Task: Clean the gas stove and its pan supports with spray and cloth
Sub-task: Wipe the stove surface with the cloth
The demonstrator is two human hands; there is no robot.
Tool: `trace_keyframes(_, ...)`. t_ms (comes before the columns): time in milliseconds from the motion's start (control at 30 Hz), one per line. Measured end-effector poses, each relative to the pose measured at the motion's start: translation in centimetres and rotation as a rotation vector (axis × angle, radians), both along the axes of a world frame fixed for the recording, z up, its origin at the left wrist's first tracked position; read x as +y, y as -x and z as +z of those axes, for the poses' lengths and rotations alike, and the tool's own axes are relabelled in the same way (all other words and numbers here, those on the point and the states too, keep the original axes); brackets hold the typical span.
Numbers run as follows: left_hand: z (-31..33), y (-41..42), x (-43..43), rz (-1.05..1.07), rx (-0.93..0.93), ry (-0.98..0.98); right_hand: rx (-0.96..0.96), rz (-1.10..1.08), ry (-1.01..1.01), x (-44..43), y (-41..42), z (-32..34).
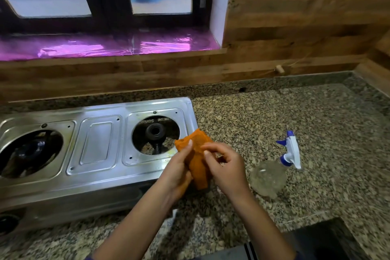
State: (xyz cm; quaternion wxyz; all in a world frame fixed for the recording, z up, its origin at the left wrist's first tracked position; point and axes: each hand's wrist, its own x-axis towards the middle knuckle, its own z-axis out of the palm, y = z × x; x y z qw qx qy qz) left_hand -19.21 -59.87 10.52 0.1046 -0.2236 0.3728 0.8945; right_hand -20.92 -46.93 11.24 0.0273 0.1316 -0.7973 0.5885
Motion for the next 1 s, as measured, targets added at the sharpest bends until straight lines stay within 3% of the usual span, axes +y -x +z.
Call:
trace_keyframes(100,-0.4,-0.1,0.1,0.004,-0.013,-0.005,-0.031,-0.172,-0.099,1.5,0.5,-0.2)
trace_keyframes(200,-0.5,-0.2,0.2,-0.042,-0.001,0.039,-0.242,-0.100,-0.120,2.8,1.4,-0.5)
trace_keyframes(333,-0.6,-0.1,0.6,-0.127,0.022,0.070,-0.640,0.069,0.129,3.6,1.7,0.7)
trace_keyframes(567,-0.6,0.2,2.1,-0.210,-0.019,0.306,-0.298,0.101,0.202,5.3,0.9,1.9)
trace_keyframes(733,-0.2,0.3,2.3,-0.282,-0.038,0.172,-0.101,0.173,-0.112,5.9,1.0,4.0)
trace_keyframes(800,-0.1,0.1,2.2,-0.299,-0.021,0.119,-0.118,0.161,-0.111,6.2,1.1,4.3)
trace_keyframes(1000,-0.4,-0.5,1.7,-0.345,-0.001,-0.014,-0.378,0.159,0.195,7.5,1.1,5.0)
